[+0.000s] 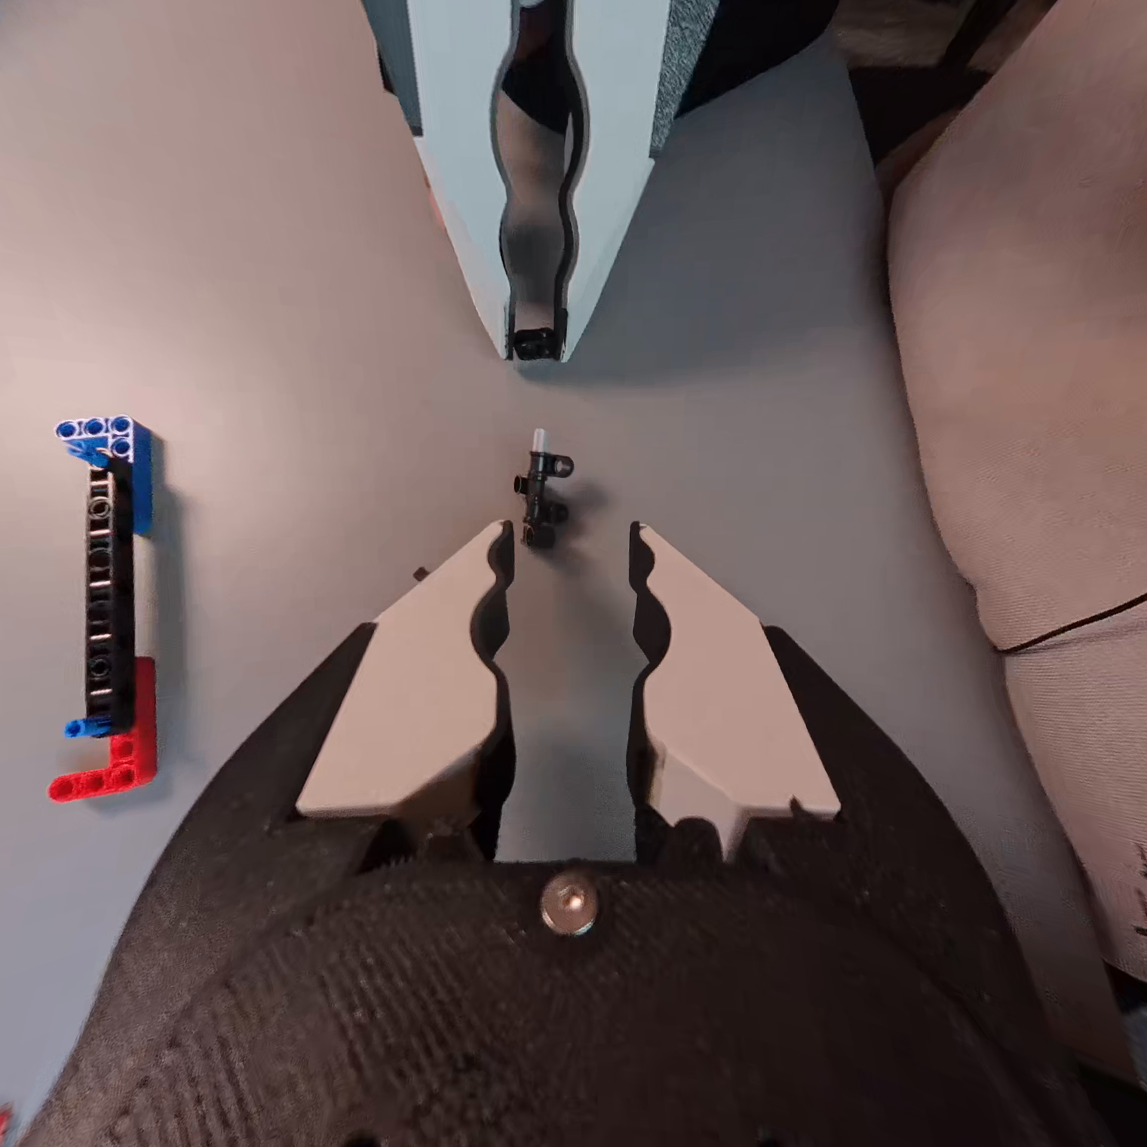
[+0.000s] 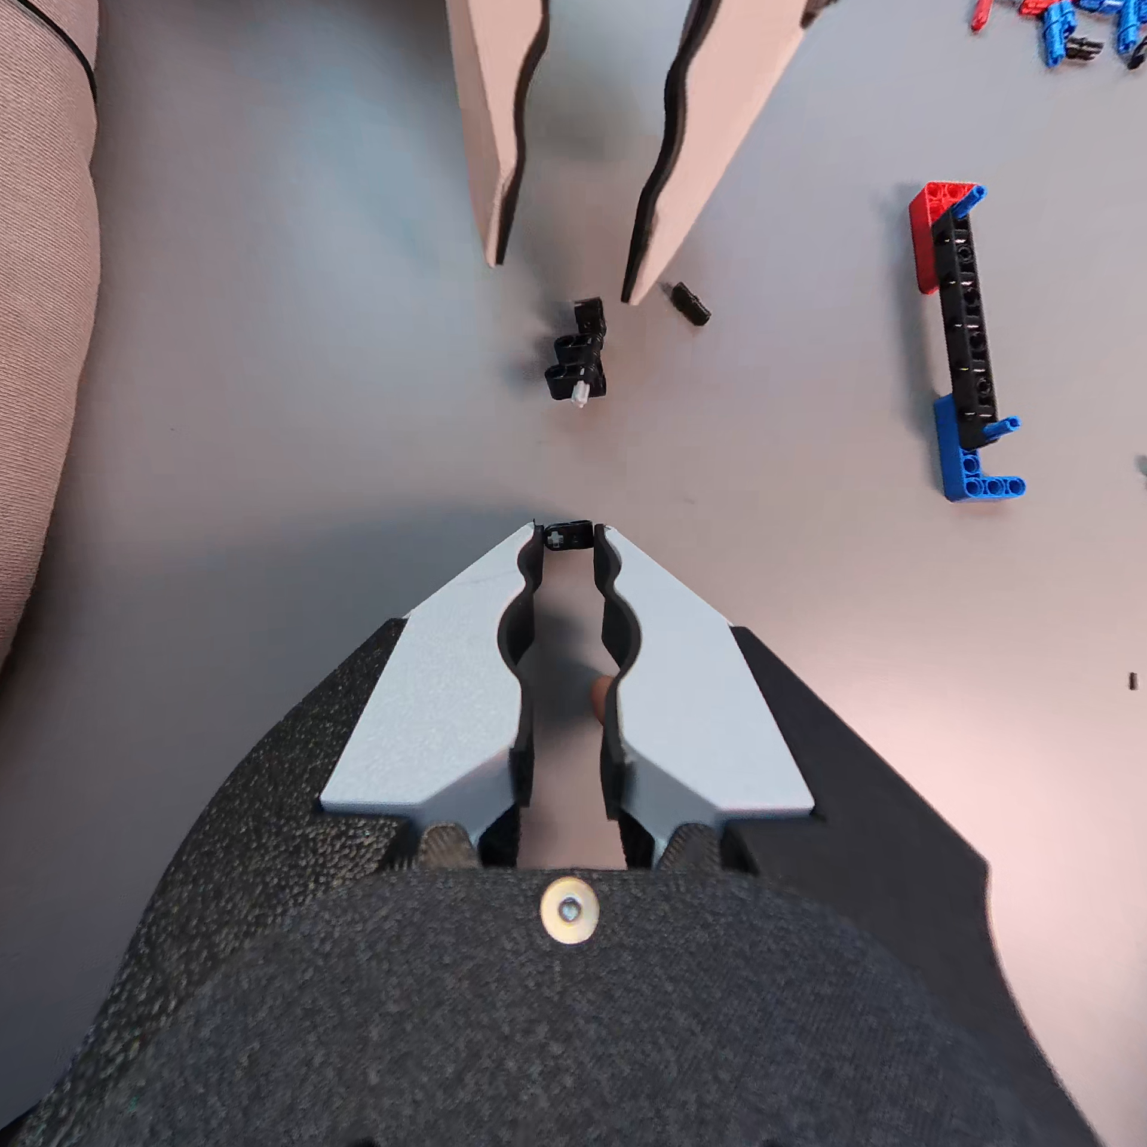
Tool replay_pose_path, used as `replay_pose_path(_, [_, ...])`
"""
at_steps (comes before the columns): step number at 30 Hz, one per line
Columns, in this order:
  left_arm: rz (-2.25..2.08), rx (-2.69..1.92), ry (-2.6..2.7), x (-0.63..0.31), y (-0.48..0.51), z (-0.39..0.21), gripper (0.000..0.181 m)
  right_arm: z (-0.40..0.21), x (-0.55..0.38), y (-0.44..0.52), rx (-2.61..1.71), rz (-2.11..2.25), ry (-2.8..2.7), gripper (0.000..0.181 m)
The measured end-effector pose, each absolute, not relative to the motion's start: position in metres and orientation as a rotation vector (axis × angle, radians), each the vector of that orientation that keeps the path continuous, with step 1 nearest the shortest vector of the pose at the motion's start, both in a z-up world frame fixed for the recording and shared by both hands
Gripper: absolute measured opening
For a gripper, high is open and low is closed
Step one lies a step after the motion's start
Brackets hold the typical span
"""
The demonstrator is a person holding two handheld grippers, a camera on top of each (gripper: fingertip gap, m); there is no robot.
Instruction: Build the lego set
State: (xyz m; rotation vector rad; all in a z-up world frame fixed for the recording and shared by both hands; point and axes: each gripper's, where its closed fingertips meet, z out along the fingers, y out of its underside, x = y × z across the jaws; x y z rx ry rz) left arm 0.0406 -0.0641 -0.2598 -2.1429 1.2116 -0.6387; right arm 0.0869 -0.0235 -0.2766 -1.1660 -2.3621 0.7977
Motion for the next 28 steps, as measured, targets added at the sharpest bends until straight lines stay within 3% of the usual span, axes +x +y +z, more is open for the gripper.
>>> replay_pose_path(1, [-0.572, -2.108, 1.235, 0.039, -0.065, -0.263, 0.036, -0.276, 0.087, -0.023, -1.166, 0.807, -2.358, 0.014])
replay_pose_path(6, [-0.452, -2.051, 1.215, 0.040, -0.058, -0.271, 0.031, -0.276, 0.081, -0.023, -1.155, 0.817, -2.352, 0.014])
replay_pose_path(9, [-0.436, -2.084, 1.228, 0.039, -0.052, -0.277, 0.007, -0.276, 0.080, -0.024, -1.145, 0.798, -2.360, 0.014])
replay_pose_path(17, [-1.017, -2.288, 0.952, 0.047, -0.054, -0.262, 0.006, -0.261, 0.076, -0.025, -1.115, 0.902, -2.252, 0.014])
replay_pose_path(28, [-0.979, -2.388, 1.089, 0.049, -0.050, -0.277, 0.006, -0.258, 0.062, -0.034, -1.004, 0.918, -2.249, 0.014])
